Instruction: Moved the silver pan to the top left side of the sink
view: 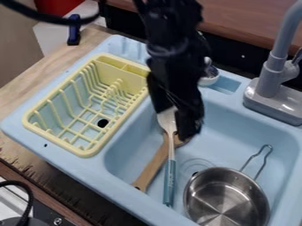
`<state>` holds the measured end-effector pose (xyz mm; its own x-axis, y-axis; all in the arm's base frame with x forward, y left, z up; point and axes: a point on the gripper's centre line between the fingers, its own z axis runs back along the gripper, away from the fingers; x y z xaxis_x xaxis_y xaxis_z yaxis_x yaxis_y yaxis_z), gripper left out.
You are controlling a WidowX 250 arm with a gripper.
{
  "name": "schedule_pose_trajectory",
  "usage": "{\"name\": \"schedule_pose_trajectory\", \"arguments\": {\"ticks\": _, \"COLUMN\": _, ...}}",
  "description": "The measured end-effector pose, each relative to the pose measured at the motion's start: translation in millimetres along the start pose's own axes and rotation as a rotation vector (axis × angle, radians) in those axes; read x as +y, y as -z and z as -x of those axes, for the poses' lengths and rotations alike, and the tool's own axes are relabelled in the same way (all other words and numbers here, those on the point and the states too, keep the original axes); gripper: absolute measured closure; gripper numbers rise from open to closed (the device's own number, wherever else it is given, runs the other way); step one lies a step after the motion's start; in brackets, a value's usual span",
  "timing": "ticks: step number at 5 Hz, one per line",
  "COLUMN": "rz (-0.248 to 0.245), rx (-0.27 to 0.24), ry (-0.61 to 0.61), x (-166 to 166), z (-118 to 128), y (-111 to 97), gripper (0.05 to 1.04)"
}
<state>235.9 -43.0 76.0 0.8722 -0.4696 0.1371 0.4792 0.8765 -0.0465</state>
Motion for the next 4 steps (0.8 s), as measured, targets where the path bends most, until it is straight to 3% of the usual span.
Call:
{"name": "schedule_pose_trajectory", "arguments": {"ticks": 1, "rz": 0.012, "rx": -0.002, "ry": 0.080, "x": -13.5, "z": -0.3, "y": 18.4, "gripper": 0.087}}
{"name": "schedule_pose_trajectory", "arguments": {"ticks": 2, "rz": 0.016, "rx": 0.028, "ry": 0.120, "x": -26.2, "z": 0.9, "y": 35.0, "gripper": 0.087}}
{"name": "schedule_pose_trajectory", "arguments": {"ticks": 4, "rz": 0.032, "rx": 0.045, "ry": 0.151, "x": -37.3, "z": 1.0, "y": 52.3, "gripper": 0.087}}
